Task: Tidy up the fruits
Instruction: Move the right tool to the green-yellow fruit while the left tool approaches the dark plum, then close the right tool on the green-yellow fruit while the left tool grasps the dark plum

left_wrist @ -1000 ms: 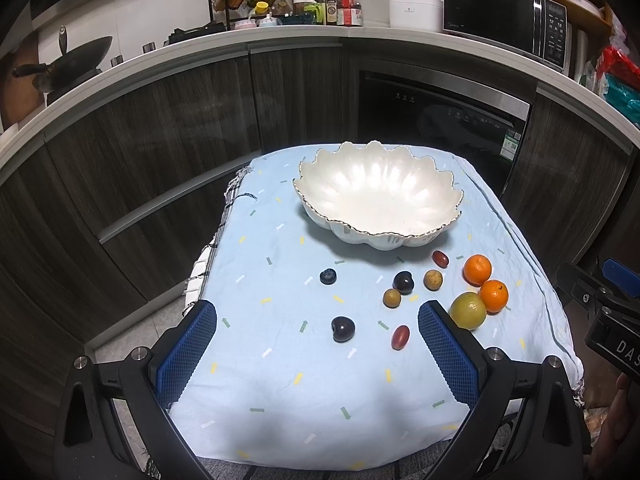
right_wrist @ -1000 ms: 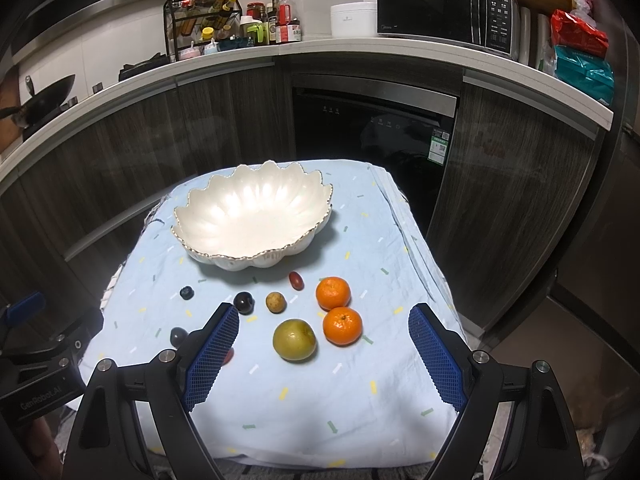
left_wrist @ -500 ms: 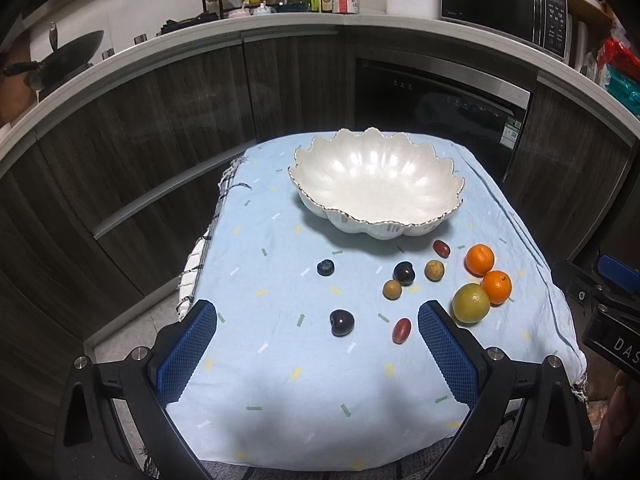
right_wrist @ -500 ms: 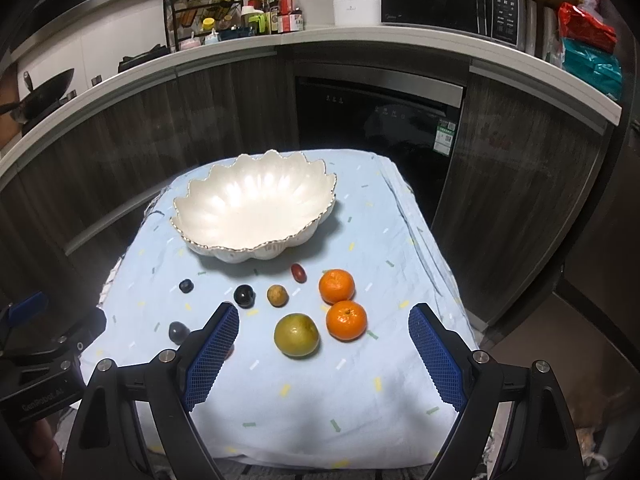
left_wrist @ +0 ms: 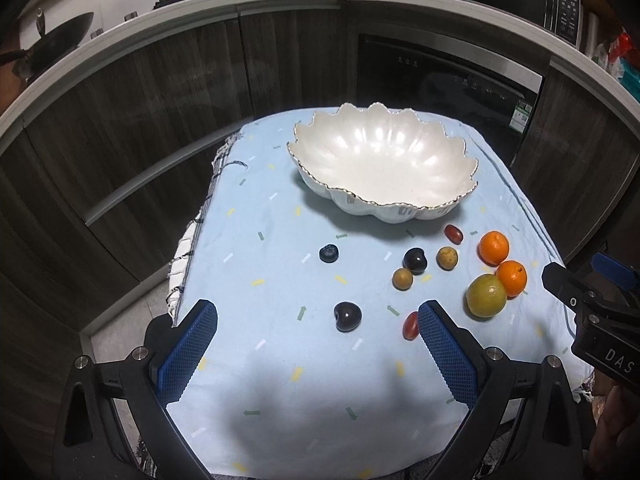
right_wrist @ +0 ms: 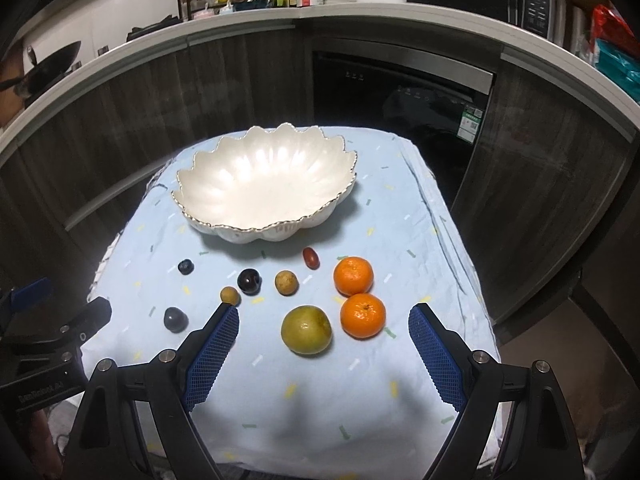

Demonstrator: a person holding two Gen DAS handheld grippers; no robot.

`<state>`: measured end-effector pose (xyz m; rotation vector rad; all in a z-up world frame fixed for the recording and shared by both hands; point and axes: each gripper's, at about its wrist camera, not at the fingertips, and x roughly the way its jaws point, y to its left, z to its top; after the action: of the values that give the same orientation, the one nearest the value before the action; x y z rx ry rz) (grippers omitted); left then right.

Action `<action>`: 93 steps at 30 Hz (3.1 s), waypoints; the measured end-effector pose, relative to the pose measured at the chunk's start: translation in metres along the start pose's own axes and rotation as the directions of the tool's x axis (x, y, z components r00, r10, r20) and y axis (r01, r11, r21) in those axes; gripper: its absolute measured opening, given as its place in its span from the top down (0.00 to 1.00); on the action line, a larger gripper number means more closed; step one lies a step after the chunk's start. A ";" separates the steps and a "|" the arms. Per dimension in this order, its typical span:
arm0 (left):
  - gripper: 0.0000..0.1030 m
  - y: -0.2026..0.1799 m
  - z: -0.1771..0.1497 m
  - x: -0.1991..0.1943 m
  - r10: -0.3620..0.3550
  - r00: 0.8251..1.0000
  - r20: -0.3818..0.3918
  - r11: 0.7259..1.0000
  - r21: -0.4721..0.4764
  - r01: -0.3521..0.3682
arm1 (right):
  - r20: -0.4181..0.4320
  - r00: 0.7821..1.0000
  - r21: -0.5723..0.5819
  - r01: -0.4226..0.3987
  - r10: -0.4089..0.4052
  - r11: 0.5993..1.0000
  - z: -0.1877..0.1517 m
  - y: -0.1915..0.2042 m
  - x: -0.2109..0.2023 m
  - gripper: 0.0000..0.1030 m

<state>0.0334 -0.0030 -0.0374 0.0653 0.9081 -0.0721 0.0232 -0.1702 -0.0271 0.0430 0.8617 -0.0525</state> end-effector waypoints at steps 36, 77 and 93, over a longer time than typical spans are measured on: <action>0.06 -0.001 -0.002 0.068 -0.025 0.999 -0.040 0.999 0.022 0.026 | -0.054 0.998 -0.087 -0.038 0.034 0.995 -0.006 0.023 0.073 0.15; 0.55 -0.015 -0.018 0.127 -0.092 0.972 -0.218 0.995 0.028 0.100 | -0.265 0.961 -0.047 -0.090 0.075 0.995 -0.024 0.016 0.133 0.41; 0.73 -0.017 -0.016 0.122 -0.109 0.973 -0.205 0.992 0.034 0.119 | -0.252 0.964 -0.042 -0.103 0.089 0.994 -0.021 0.012 0.126 0.51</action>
<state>0.0936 -0.0225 -0.1438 0.0645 1.1142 -0.1963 0.0899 -0.1601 -0.1360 0.0408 1.1122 0.0690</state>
